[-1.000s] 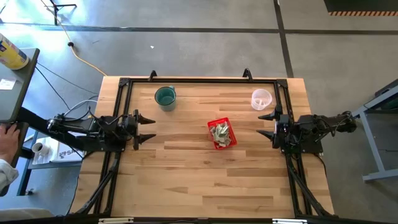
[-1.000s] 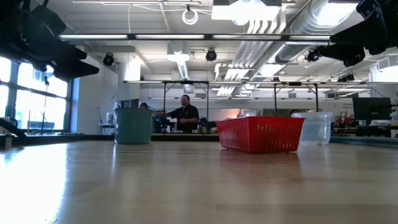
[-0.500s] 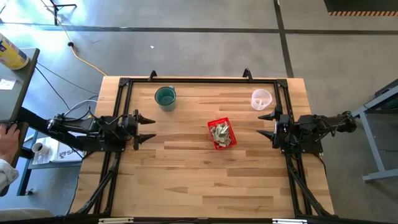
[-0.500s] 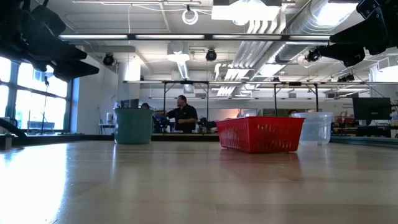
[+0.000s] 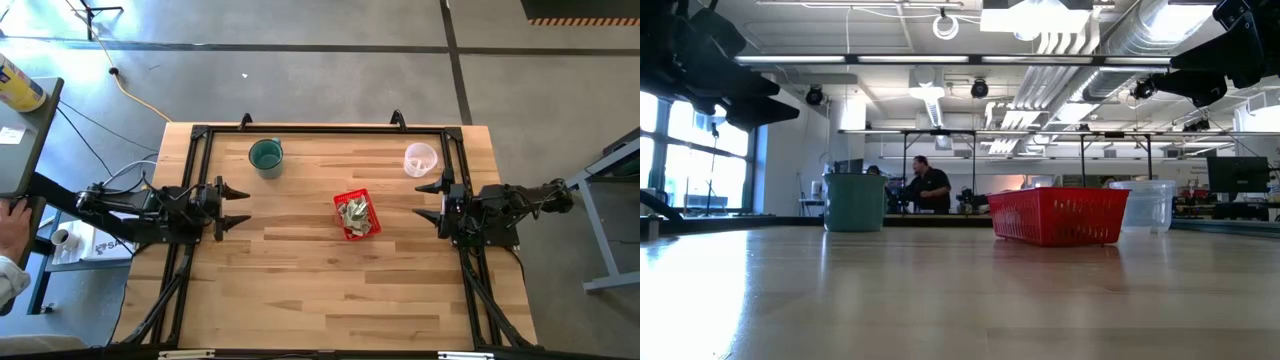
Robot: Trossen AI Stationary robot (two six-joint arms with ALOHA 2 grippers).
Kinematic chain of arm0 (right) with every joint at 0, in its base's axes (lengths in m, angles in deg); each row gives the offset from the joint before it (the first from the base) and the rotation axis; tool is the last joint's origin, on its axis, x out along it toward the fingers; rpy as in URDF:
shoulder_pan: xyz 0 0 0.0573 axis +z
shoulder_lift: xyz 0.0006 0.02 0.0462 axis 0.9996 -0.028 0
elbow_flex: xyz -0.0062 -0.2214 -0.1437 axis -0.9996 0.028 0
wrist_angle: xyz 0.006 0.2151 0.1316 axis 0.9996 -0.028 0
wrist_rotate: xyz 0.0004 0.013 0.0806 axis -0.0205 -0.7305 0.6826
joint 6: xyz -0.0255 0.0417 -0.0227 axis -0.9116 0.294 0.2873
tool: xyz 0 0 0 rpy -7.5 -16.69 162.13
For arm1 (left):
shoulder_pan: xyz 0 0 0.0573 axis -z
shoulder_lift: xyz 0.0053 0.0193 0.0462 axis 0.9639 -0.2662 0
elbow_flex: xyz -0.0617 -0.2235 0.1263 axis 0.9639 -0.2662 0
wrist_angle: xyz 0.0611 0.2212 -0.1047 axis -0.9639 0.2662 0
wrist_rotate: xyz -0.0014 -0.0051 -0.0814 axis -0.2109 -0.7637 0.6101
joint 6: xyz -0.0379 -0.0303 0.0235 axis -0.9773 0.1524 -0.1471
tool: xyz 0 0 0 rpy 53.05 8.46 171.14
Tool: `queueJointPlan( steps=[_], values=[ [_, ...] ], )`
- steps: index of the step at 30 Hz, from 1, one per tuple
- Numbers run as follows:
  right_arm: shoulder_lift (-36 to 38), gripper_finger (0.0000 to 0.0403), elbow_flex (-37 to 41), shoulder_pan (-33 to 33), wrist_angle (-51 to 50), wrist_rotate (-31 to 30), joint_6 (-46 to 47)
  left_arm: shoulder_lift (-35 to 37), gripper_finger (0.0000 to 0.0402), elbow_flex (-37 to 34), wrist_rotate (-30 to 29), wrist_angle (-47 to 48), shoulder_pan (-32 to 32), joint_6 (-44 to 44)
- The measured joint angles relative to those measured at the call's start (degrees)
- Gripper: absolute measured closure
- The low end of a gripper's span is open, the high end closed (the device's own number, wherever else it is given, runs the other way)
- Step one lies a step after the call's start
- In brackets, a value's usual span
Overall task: Pick and place items into bin
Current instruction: Return to Home Position
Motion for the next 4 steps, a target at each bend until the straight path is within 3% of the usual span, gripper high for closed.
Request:
queueJointPlan(
  steps=[4],
  values=[
    [0.0, 0.011, 0.0, 0.0, 0.0, 0.0, 0.0, 0.0, 0.0048, 0.0, 0.0, 0.0, 0.0, 0.0]
  ],
)
